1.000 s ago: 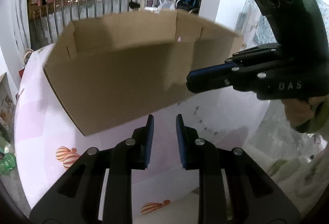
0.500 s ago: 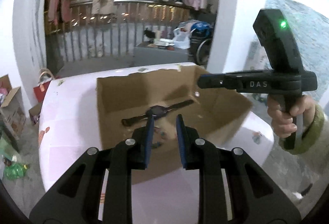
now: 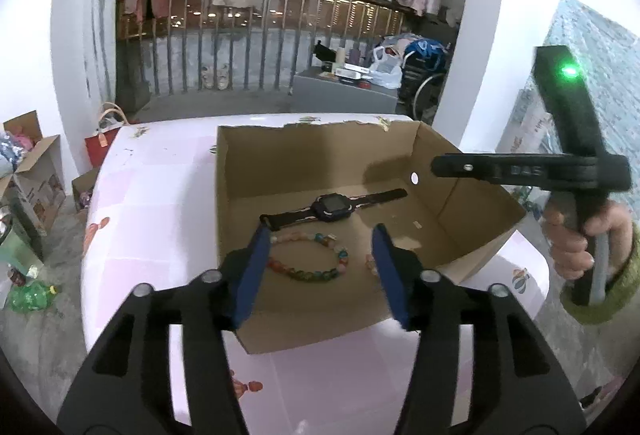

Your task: Organize jewelry

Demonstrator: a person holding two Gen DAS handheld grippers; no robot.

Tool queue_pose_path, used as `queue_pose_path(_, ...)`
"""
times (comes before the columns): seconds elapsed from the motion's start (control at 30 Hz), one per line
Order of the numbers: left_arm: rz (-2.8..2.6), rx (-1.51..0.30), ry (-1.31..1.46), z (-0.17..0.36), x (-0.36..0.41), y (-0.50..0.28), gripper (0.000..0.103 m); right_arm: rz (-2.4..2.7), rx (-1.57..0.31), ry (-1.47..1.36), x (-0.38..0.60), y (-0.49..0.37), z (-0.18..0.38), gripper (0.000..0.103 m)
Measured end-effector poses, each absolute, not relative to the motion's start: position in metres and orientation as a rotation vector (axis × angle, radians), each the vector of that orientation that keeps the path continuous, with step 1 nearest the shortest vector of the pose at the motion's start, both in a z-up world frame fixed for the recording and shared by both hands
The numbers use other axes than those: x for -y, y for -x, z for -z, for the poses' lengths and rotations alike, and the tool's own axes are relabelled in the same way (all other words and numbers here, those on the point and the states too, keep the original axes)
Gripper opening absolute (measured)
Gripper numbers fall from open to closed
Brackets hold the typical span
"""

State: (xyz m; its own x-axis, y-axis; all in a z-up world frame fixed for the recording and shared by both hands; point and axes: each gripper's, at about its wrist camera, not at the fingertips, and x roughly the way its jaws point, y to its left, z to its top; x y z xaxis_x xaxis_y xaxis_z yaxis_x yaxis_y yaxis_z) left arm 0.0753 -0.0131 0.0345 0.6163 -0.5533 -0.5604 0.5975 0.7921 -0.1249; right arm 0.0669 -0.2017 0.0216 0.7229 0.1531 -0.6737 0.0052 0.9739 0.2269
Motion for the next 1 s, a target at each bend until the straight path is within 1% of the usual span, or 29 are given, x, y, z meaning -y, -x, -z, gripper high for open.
queue_pose_path(0.07, 0.645, -0.619, -0.081, -0.039, 0.012, -0.069, 0.064, -0.071, -0.732, -0.220, 0.199, -0.052, -0.030, 0.039)
queue_pose_path(0.1, 0.630, -0.625, -0.084, -0.042, 0.012, -0.066, 0.066, -0.060, -0.719, -0.221, 0.197, -0.043, -0.034, 0.043)
queue_pose_path(0.17, 0.603, -0.638, -0.080, -0.046, 0.009, -0.061, 0.076, -0.032, -0.694, -0.220, 0.193, -0.027, -0.041, 0.057)
queue_pose_path(0.2, 0.568, -0.644, -0.077, -0.049, 0.008, -0.058, 0.080, -0.015, -0.679, -0.216, 0.190, -0.019, -0.044, 0.061)
queue_pose_path(0.23, 0.537, -0.642, -0.078, -0.052, 0.007, -0.053, 0.085, -0.001, -0.670, -0.212, 0.187, -0.013, -0.046, 0.069)
queue_pose_path(0.27, 0.504, -0.638, -0.080, -0.055, 0.006, -0.049, 0.085, 0.027, -0.655, -0.202, 0.184, -0.004, -0.048, 0.074)
queue_pose_path(0.3, 0.487, -0.636, -0.082, -0.057, 0.005, -0.046, 0.086, 0.048, -0.645, -0.195, 0.182, 0.003, -0.049, 0.077)
queue_pose_path(0.33, 0.461, -0.639, -0.089, -0.059, 0.004, -0.042, 0.090, 0.068, -0.638, -0.194, 0.180, 0.009, -0.050, 0.082)
queue_pose_path(0.37, 0.438, -0.647, -0.098, -0.059, 0.004, -0.041, 0.090, 0.086, -0.634, -0.196, 0.178, 0.012, -0.050, 0.087)
queue_pose_path(0.4, 0.410, -0.659, -0.107, -0.060, 0.005, -0.039, 0.090, 0.111, -0.628, -0.200, 0.177, 0.017, -0.050, 0.089)
queue_pose_path(0.47, 0.382, -0.672, -0.115, -0.060, 0.005, -0.035, 0.092, 0.153, -0.626, -0.203, 0.176, 0.024, -0.049, 0.093)
queue_pose_path(0.57, 0.323, -0.698, -0.113, -0.061, 0.002, -0.031, 0.093, 0.211, -0.639, -0.193, 0.175, 0.029, -0.045, 0.096)
queue_pose_path(0.77, 0.232, -0.711, -0.105, -0.065, -0.010, -0.033, 0.095, 0.298, -0.633, -0.132, 0.178, 0.045, -0.045, 0.097)
queue_pose_path(0.87, 0.208, -0.698, -0.115, -0.065, -0.014, -0.033, 0.095, 0.323, -0.658, -0.133, 0.183, 0.048, -0.040, 0.097)
queue_pose_path(1.0, 0.174, -0.753, -0.155, -0.060, -0.017, -0.038, 0.095, 0.333, -0.699, -0.126, 0.190, 0.051, -0.030, 0.097)
